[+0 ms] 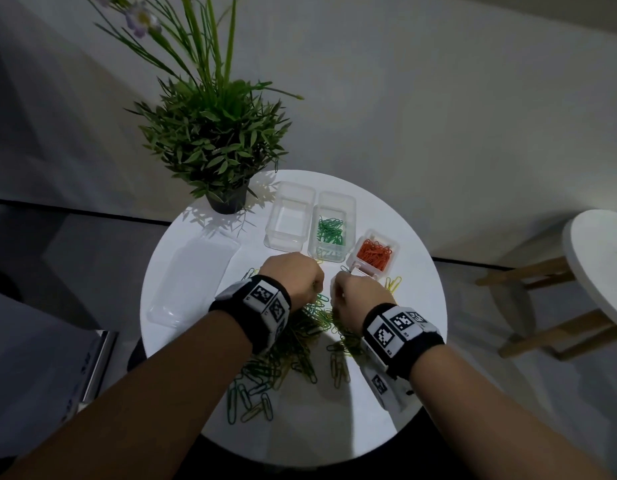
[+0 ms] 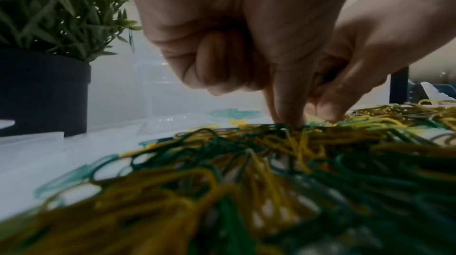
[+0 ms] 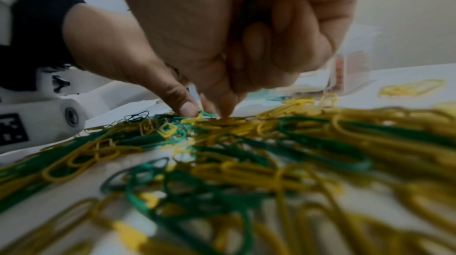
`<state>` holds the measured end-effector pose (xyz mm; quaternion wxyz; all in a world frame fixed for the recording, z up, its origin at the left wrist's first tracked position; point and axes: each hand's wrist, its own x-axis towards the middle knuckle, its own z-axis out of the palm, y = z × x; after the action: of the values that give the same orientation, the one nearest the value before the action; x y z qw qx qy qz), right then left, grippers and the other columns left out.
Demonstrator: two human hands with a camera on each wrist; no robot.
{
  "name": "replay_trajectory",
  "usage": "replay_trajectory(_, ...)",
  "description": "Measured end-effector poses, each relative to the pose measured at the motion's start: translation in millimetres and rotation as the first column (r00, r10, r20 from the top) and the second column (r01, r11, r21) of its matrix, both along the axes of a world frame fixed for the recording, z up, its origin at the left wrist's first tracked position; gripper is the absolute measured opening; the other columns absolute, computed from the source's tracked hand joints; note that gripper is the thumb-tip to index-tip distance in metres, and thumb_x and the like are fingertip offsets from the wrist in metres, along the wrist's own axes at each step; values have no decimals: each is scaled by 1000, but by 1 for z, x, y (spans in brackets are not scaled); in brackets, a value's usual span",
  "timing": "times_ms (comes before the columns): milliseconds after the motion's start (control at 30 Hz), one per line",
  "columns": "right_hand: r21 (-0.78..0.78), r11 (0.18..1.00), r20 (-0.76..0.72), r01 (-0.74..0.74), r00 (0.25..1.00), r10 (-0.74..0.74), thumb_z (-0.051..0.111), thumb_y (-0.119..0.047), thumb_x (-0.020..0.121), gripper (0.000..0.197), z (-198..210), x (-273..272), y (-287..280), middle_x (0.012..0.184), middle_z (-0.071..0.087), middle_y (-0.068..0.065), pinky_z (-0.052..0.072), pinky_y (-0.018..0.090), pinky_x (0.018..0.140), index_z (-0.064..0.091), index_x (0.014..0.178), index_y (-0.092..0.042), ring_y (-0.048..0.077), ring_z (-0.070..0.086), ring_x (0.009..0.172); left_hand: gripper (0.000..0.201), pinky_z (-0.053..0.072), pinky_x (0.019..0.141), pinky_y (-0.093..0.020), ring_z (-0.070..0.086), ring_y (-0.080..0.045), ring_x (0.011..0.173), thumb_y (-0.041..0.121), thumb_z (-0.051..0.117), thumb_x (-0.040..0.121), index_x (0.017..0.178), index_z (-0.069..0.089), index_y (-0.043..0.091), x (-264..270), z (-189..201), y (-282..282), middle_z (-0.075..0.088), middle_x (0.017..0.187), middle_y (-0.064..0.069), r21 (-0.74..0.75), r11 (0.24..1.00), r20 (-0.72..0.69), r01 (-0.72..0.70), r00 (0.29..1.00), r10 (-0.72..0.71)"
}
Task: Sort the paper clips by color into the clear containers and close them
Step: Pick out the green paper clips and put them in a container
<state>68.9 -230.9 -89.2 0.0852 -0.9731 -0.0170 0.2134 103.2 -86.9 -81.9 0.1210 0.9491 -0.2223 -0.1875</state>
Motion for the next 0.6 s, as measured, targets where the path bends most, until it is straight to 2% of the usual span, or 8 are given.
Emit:
replay_trajectory(67,50,997,66,53,996,-57,55,-23,89,9,2,-2,-6,97,64,3,49,33,75,55,97,-21,27,60,95,16,43,72,-30,61,-24,99,21,56,87,95,69,26,0,1,-5,67,102,1,52,998,51,37,998,-40)
replay_trajectory(133,68,996,64,66,996,-70,61,-26,87,16,6,-2,-10,106,63,1,47,31,78,56,102,-23,25,58,101,21,43,70,-31,61,-27,96,20,48,91,97,67,22,-2,1,-8,67,102,-3,90,994,83,68,994,-75)
replay_trajectory(233,51,998,59,30,998,-33,63,-27,86,16,8,3,-9,107,62,0,44,30,77,59,102,-24,24,56,104,22,43,72,-30,60,-25,99,23,46,92,99,67,23,-2,1,-3,67,103,-1,28,999,75,45,996,-47)
replay_trajectory(333,76,996,91,49,994,-55,59,-24,89,12,5,5,-8,105,63,1,47,31,79,61,100,-22,24,58,104,14,44,72,-26,60,-15,92,28,56,88,85,70,29,0,-2,12,65,88,11,-176,977,-75,-117,992,105)
replay_trajectory(433,38,994,92,105,990,-109,52,-22,91,22,0,5,-6,103,63,8,50,34,76,54,112,-15,29,60,97,13,46,71,-22,62,-8,82,22,61,86,78,71,25,-2,-9,23,66,79,16,-411,853,-249,-323,939,236)
replay_trajectory(500,0,993,39,118,992,-118,46,-16,91,29,-2,3,-2,92,60,9,46,33,69,45,120,-13,28,57,85,11,42,65,-17,58,-3,71,18,62,87,79,71,19,-4,-12,26,64,71,16,-473,789,-324,-391,910,257)
replay_trajectory(533,-9,994,19,107,994,-107,44,-15,91,32,-3,2,-1,91,60,10,44,32,68,42,123,-13,28,57,84,11,41,63,-16,56,-2,68,17,63,87,78,70,18,-5,-12,27,63,69,15,-481,779,-349,-402,903,250)
replay_trajectory(600,10,997,22,81,996,-81,43,-17,92,33,-2,0,1,105,65,10,48,33,73,48,125,-19,29,60,96,7,43,65,-20,55,-5,65,16,66,85,78,68,16,-4,-13,28,61,67,11,-473,783,-377,-404,896,235)
